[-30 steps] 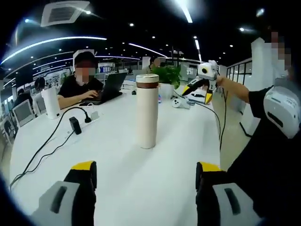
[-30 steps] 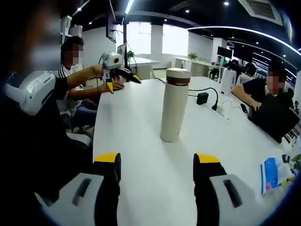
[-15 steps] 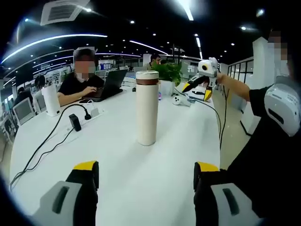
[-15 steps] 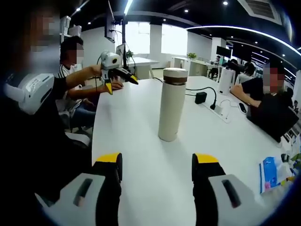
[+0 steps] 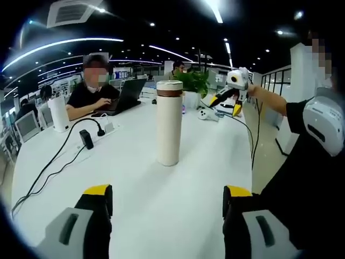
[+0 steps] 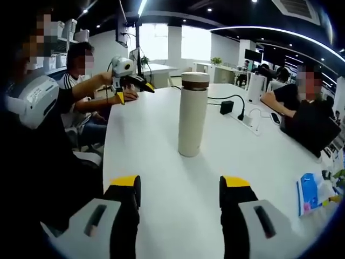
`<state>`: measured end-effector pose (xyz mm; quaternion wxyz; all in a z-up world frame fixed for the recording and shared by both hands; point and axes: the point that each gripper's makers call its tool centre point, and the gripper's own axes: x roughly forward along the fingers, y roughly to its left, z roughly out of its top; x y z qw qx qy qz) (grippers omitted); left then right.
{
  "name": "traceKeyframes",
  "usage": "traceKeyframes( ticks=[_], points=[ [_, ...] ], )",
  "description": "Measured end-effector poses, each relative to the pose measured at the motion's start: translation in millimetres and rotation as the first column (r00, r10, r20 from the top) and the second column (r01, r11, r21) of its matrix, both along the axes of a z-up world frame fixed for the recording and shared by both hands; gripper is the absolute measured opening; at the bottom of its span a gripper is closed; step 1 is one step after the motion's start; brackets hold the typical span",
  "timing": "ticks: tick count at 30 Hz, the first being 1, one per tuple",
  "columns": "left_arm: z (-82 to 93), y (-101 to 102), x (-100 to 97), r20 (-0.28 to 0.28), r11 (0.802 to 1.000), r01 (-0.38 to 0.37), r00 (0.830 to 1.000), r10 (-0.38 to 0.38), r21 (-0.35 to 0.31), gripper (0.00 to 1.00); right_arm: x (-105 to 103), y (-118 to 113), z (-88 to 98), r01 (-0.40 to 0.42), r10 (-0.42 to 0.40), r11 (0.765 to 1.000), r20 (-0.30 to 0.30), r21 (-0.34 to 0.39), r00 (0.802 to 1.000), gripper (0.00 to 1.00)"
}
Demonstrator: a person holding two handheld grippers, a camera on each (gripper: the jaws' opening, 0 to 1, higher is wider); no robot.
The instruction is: Grasp the water cup twist off the cup lid place the cup lid on the table
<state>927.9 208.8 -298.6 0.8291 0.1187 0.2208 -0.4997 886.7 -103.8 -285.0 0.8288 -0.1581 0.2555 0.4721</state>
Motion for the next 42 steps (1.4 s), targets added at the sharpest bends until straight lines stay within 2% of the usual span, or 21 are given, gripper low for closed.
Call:
traceKeyframes(
  ticks=[8, 34, 42],
  points=[
    [3.7, -2, 0.4, 0.007, 1.000, 0.007, 1.000, -0.007, 0.003, 0.84, -3, 4, 1.7, -0.003, 0.003, 1.000, 0.010, -0.008, 1.000, 0.61],
    [4.6, -7, -3.7, 0.011, 1.000, 0.006, 1.000, -0.007, 0.020, 0.84, -7, -16, -5.7, 0.015, -0.015, 1.000, 0.005, -0.018, 1.000, 0.61],
    [4.4, -7, -2.2, 0.010, 1.000, 0.004, 1.000, -0.004, 0.022, 0.84, -5, -11, -6.7, 0.003, -0.003, 1.000, 0.002, -0.020, 1.000, 0.61]
  ],
)
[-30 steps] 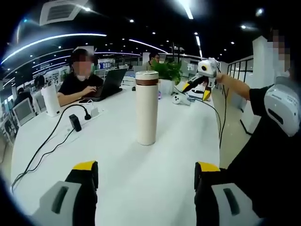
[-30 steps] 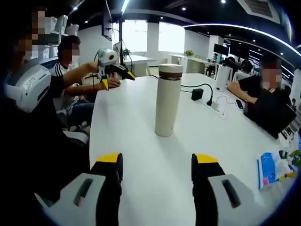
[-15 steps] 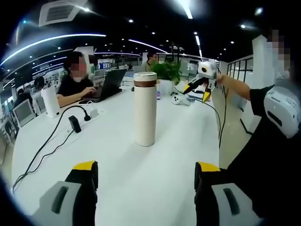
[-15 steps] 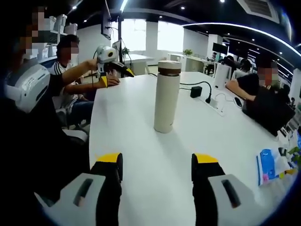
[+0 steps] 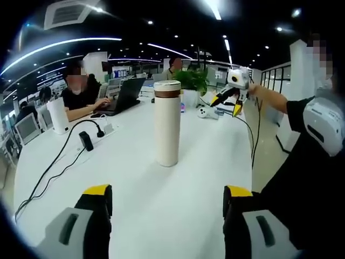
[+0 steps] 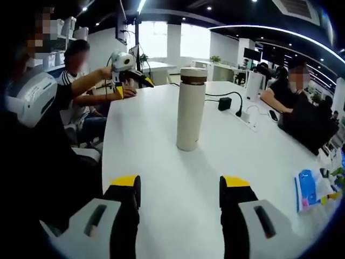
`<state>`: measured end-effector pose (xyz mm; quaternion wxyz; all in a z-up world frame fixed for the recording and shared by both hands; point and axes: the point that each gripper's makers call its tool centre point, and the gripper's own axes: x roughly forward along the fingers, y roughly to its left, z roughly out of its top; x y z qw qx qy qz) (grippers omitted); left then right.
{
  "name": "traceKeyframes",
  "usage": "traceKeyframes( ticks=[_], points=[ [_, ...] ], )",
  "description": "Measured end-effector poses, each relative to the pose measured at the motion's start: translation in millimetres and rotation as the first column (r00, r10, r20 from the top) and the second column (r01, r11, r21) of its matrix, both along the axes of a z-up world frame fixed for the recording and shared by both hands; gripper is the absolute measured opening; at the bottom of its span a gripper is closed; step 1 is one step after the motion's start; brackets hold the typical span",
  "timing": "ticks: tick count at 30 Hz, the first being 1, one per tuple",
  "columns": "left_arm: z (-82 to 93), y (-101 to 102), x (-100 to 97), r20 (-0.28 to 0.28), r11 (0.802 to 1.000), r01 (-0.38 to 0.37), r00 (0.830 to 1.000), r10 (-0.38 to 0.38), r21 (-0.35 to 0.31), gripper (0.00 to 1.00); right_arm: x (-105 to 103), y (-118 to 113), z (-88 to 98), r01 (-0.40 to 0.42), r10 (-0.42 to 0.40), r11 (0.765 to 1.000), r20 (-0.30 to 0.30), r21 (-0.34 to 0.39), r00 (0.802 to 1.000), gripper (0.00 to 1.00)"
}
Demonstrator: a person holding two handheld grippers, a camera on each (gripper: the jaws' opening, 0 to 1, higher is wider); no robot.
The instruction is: Grasp the water cup twist off the cup lid place the cup lid on the table
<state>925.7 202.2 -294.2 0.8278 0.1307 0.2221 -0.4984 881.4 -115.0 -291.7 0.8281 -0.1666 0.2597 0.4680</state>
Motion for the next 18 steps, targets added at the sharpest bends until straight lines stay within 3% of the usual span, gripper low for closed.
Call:
traceKeyframes(
  ticks=[18],
  points=[
    [-6.9, -0.8, 3.2, 0.012, 1.000, 0.003, 1.000, -0.003, -0.006, 0.86, 2.7, 3.0, 0.9, -0.003, 0.003, 1.000, 0.019, -0.009, 1.000, 0.61]
  ],
)
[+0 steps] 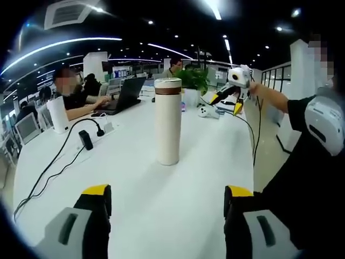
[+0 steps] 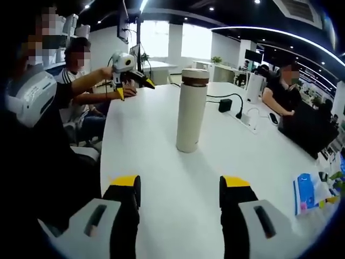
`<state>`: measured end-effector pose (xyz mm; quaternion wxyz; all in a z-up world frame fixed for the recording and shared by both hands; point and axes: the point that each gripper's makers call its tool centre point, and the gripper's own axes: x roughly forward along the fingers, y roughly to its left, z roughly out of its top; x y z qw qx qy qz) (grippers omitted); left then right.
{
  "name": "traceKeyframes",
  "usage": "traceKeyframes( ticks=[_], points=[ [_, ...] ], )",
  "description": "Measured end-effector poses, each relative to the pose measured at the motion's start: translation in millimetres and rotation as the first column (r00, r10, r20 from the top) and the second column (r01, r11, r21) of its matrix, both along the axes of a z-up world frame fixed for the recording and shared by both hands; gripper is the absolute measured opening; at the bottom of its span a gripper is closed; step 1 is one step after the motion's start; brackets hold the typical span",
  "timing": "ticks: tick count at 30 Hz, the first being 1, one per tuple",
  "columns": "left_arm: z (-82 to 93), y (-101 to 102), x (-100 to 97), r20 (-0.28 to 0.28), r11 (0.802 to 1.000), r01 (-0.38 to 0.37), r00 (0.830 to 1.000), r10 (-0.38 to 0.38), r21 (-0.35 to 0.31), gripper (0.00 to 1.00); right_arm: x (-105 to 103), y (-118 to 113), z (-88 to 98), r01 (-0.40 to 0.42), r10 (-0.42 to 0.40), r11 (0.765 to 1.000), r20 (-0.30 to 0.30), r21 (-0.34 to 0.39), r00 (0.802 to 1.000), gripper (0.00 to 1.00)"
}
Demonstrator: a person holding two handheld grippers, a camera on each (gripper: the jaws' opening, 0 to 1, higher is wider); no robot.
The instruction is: Grasp the water cup twist off the cup lid place the cup lid on the table
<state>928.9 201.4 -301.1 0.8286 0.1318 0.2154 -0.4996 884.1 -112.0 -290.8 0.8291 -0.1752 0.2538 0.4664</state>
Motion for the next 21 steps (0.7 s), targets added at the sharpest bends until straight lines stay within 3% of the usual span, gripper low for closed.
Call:
traceKeyframes(
  ticks=[21],
  points=[
    [-9.8, -8.1, -3.0, 0.011, 0.999, 0.032, 0.999, -0.032, -0.029, 0.83, -1.5, 7.9, -8.0, 0.006, -0.006, 0.999, 0.002, 0.041, 1.000, 0.61]
  ],
)
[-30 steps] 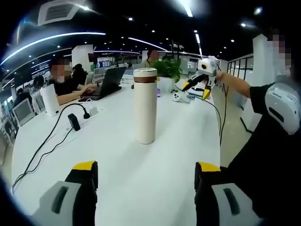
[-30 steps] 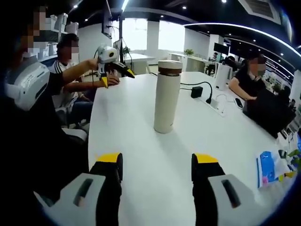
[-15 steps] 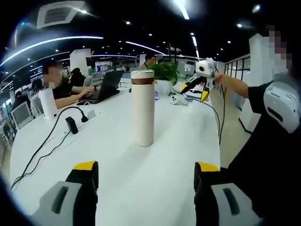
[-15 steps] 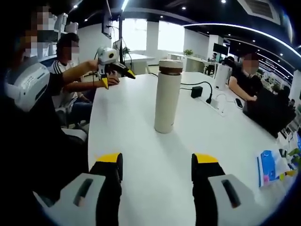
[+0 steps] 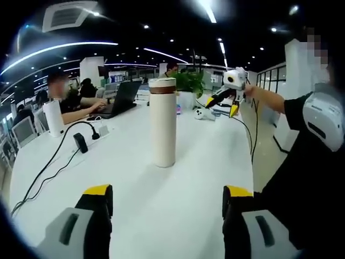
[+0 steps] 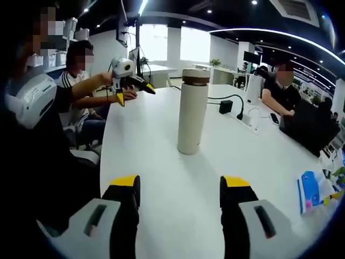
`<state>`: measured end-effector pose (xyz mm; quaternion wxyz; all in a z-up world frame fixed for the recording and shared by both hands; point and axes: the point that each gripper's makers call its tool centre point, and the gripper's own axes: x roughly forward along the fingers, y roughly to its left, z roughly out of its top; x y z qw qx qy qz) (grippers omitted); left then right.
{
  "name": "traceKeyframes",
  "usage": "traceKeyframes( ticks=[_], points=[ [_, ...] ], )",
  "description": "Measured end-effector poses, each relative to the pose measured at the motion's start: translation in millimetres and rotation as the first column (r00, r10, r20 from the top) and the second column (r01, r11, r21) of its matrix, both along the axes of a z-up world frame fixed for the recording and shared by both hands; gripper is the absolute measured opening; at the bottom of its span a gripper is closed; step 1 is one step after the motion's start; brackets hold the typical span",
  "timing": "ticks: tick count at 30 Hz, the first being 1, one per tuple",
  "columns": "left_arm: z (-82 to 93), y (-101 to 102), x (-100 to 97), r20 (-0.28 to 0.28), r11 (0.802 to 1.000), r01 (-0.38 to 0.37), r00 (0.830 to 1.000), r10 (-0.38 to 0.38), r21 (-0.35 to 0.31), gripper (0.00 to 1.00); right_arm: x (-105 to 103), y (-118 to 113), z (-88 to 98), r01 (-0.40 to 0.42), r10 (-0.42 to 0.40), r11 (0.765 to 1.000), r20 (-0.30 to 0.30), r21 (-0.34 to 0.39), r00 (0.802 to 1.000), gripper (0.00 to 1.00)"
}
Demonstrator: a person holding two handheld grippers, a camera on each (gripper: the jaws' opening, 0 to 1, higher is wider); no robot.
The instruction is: Grasp the water cup twist off the cup lid place the cup lid on the table
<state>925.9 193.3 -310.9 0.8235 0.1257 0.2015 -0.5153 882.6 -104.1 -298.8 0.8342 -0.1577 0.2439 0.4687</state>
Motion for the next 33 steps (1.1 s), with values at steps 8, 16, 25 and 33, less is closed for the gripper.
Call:
traceKeyframes(
  ticks=[8, 16, 25, 33],
  points=[
    [-1.0, -2, -0.2, -0.021, 1.000, -0.009, 1.000, 0.009, -0.012, 0.82, 2, 0, -1.0, 0.005, -0.005, 1.000, 0.003, 0.015, 1.000, 0.62],
    [-6.2, -6, -0.7, -0.037, 1.000, -0.006, 0.999, 0.005, -0.019, 0.82, 3, 0, -2.2, 0.005, -0.005, 0.999, 0.001, 0.044, 1.000, 0.59],
    [-5.9, -10, -0.4, -0.028, 0.999, -0.007, 1.000, 0.006, -0.032, 0.82, 3, -2, -4.4, 0.010, -0.010, 0.998, -0.001, 0.058, 1.000, 0.59],
    [-8.0, -11, -2.4, -0.029, 0.999, -0.001, 1.000, 0.000, -0.034, 0.83, 3, -1, -8.4, 0.011, -0.011, 0.998, -0.006, 0.059, 1.000, 0.59]
  ],
)
